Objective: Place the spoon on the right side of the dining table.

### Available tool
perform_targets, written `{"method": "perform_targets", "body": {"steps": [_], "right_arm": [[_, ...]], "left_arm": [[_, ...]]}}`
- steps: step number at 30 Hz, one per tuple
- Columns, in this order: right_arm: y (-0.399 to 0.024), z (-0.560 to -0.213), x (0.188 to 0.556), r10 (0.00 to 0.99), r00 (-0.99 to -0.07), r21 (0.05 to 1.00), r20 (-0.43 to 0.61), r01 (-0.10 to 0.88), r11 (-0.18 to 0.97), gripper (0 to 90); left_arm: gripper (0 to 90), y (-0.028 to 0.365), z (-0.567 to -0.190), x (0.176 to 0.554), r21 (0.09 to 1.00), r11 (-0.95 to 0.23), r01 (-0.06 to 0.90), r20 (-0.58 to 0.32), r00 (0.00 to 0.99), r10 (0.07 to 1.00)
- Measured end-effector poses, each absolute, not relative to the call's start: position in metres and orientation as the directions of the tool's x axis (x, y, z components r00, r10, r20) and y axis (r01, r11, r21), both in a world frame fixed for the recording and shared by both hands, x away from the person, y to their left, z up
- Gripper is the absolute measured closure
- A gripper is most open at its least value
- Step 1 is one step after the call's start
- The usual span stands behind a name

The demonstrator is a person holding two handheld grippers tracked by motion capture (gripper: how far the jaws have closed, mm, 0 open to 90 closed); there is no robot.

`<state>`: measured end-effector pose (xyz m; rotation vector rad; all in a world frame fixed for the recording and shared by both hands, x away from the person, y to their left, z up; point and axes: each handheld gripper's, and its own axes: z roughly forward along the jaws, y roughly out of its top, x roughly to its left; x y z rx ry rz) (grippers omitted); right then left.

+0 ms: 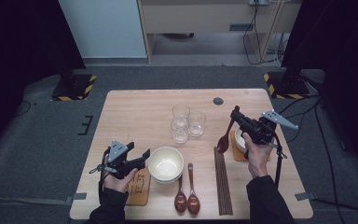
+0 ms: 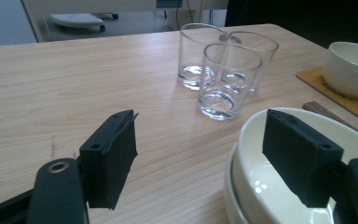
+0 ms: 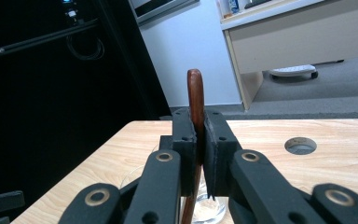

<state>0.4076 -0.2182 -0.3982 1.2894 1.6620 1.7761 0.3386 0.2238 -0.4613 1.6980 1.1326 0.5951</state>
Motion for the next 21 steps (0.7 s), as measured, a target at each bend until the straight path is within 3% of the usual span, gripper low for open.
{"method": "perform_targets", "body": {"steps": [21], "right_arm": [[-0.221, -0.394, 0.414, 0.797, -0.491, 0.930, 0.351, 0.280, -0.237, 84.8]], "left_arm": [[21.7, 0.254, -0.478, 0.356, 0.869, -0.113, 0.481, -0.063, 0.335, 0.940]]}}
